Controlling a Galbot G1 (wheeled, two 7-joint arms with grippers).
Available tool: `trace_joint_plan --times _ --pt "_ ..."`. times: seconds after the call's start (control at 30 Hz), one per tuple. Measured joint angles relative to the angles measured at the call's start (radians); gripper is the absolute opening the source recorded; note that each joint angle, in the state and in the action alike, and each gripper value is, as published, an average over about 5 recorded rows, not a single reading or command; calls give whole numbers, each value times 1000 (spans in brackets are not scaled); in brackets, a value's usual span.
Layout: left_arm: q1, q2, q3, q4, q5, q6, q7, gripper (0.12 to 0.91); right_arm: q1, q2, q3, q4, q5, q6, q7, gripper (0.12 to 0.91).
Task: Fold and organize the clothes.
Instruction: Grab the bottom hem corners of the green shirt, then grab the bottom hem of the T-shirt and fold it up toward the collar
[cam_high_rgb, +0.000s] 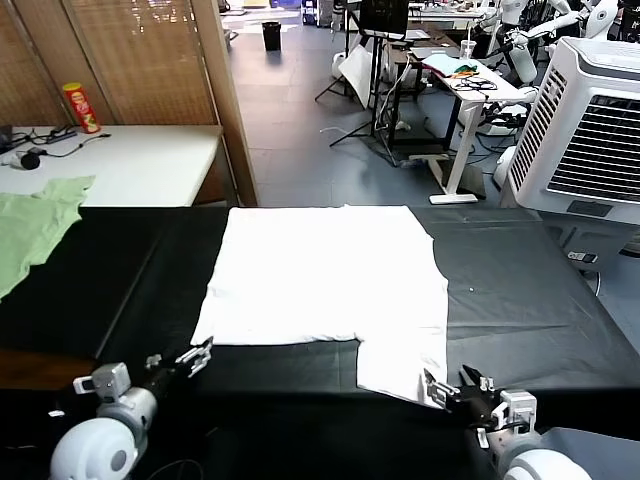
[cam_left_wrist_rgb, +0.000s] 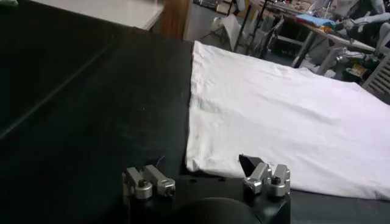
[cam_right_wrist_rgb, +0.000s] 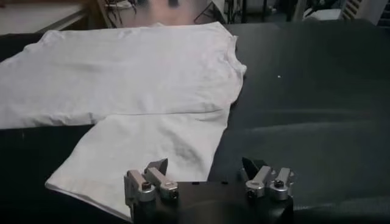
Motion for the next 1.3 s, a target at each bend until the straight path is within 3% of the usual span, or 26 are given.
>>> trace_joint_plan --times 0.17,0.37,0.53,0.63,0.73,0.83,1.1,1.3 --pt "-10 -4 8 14 16 -6 8 798 -2 7 -4 -6 -13 1 1 767" --pt "-24 -17 28 39 58 -19 20 783 -2 12 -15 -20 -38 9 -4 475" --pt "-25 -24 35 57 83 -27 22 576 -5 17 -23 -18 -42 12 0 205" --pt "-20 -24 35 60 85 -30 25 409 -16 18 -20 -2 -42 9 12 127" --pt "-10 -24 35 53 87 -30 28 231 -35 18 -11 29 -42 -3 30 122" --pt "5 -24 35 33 90 -28 28 134 -62 17 1 74 -43 -18 47 122" --pt "68 -6 10 -60 88 -21 3 126 -170 32 28 191 -44 -36 79 122" --pt "177 13 -35 -153 68 -40 -14 126 -182 22 42 197 -20 -1 55 122"
